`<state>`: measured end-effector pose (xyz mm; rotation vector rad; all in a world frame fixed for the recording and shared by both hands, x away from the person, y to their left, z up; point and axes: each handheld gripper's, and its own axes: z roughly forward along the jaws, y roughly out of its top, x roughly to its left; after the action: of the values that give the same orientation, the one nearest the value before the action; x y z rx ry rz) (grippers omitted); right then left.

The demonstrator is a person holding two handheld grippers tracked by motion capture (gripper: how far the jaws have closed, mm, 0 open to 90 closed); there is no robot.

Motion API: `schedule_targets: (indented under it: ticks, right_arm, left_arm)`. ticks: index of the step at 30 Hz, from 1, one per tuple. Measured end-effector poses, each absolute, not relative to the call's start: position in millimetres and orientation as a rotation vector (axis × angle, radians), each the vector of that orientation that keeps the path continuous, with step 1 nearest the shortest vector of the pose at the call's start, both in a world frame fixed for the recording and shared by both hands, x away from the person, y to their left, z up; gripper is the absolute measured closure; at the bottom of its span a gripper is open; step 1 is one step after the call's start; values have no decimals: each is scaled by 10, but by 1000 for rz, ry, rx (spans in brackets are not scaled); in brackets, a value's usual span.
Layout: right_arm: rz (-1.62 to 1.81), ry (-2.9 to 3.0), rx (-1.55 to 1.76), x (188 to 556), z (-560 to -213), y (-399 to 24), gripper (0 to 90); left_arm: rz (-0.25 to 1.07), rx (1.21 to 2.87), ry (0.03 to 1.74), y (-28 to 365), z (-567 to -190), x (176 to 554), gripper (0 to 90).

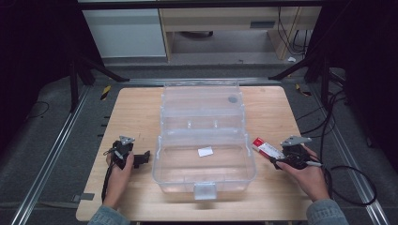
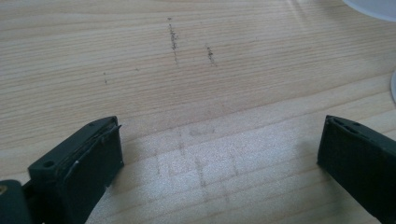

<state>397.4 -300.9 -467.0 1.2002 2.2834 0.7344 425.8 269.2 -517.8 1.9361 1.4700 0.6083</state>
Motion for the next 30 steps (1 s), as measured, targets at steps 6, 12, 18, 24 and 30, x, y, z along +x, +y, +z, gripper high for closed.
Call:
schedule_targets:
  ticks: [6,12,18,24,30]
  right_arm:
    - [707,2279,1231,4020,-4780,-3036,403]
    - [703,2252,1283,3918,-4769,-3148,499]
    - [712,2241,1338,3732,-4743,-3227,470]
    - [768,2312,1312,3514,-4666,-3093,402]
    - [764,2298,1329,3511,-4583,-3035,355]
  left_arm:
    - [608,1936,1470,2691,-5178,4257,0]
    - [608,1936,1470,2691,-5178,4257,0]
    - [607,1936,1469,2691,-5178,4257,0]
    - [607,1932,1470,2684,-5180,4255,0]
    - [605,1936,1466,2677,-5179,4248,0]
